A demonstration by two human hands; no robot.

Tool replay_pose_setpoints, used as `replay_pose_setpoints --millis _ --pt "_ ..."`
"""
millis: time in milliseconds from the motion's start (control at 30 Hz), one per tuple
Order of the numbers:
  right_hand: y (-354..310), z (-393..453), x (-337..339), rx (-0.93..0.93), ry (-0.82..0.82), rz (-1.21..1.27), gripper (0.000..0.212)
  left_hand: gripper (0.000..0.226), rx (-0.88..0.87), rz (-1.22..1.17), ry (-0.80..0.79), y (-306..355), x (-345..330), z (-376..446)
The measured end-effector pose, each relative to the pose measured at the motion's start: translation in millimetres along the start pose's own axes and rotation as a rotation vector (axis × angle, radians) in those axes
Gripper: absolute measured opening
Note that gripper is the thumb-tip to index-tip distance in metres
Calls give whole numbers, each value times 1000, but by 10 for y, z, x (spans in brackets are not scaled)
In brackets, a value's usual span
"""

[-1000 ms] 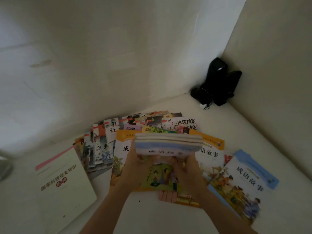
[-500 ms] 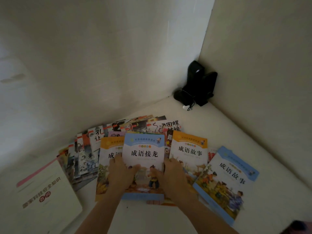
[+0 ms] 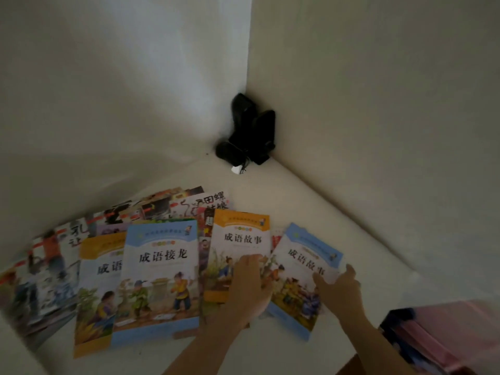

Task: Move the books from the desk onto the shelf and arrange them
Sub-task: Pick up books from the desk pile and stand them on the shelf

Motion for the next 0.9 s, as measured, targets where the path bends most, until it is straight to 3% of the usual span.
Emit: replay_pose_setpoints --millis 100,200,267,333,433,533,633,767,900 --pt "114 29 -71 -41 21 133 90 37 -9 -25 0 100 -152 -28" --pt "-52 -40 -122 55 86 122 71 34 47 -185 -71 81 -48 -53" --pt "-307 -96 -166 196 111 115 62 26 39 -149 10 -17 167 -77" --pt "-613 -146 -280 346 76 38 58 14 33 -76 189 -179 428 -121" --pt "-869 -172 -617 359 -51 -17 69 44 163 154 319 -363 615 -147" --pt "-863 -191 -868 295 -128 -39 82 66 284 422 180 -353 494 -126" --pt "-896 -101 -874 266 -131 60 76 78 327 559 87 -345 354 -62" --pt "-871 65 -832 81 -128 174 52 82 354 350 109 -326 338 -53" --pt "-916 17 -822 164 -153 244 24 88 408 82 136 -342 450 39"
Point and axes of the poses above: each hand's wrist, its own z-axis towards the middle knuckle, its own x-axis out of the back of the hand, y = z × x, the point moved 5 cm from there along z, towards the middle knuckle, and after that the axes turned 8 degrees about x, right-handed, at the moved point
